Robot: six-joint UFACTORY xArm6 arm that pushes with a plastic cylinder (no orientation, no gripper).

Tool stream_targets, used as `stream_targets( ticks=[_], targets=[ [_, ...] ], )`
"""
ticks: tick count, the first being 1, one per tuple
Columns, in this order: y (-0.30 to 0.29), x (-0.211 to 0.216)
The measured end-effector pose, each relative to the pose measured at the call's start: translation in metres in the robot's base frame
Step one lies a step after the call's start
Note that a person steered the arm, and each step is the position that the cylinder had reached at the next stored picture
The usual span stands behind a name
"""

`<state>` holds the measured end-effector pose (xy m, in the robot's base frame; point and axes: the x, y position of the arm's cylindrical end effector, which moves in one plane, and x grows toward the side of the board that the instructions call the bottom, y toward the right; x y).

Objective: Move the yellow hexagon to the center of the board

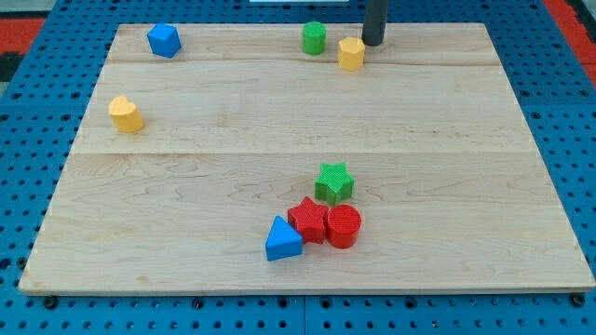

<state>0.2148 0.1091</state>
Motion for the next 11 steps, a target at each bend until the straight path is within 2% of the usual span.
stream_targets(
  ticks=[1,2,3,4,5,6,7,9,10,11],
  targets=[
    [-0.014,0.05],
    [-0.033,0.069],
    [-0.02,0.025],
    [-0.059,0.069],
    [-0.071,0.148],
    [-0.063,0.153],
    [-0.055,0.11],
    [-0.135,0.099],
    [-0.136,0.156],
    [-0.133,0.17]
  ],
)
